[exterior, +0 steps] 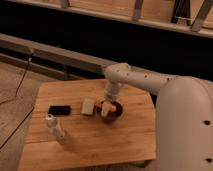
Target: Place the pepper in the ceramic bowl
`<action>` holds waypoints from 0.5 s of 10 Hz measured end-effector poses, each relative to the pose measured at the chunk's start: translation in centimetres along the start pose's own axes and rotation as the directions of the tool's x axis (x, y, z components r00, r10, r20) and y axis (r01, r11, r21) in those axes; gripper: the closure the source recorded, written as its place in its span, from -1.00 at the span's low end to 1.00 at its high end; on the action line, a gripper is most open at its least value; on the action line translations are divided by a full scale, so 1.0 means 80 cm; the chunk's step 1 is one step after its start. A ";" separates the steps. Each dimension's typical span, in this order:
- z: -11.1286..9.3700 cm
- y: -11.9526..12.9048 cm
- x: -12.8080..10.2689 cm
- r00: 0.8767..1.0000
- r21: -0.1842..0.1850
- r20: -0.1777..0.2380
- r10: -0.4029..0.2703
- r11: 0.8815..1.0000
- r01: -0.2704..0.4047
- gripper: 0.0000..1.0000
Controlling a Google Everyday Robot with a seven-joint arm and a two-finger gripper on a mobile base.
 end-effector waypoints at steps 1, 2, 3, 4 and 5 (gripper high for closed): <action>-0.004 0.000 -0.002 1.000 0.003 0.009 -0.003 1.000 0.003 -0.60; -0.009 0.001 -0.005 1.000 0.009 0.019 -0.007 1.000 0.006 -0.60; -0.014 0.001 -0.008 1.000 0.015 0.029 -0.010 1.000 0.010 -0.60; -0.022 0.002 -0.013 0.999 0.024 0.045 -0.016 1.000 0.014 -0.60; -0.028 0.003 -0.018 0.998 0.031 0.060 -0.021 0.999 0.019 -0.60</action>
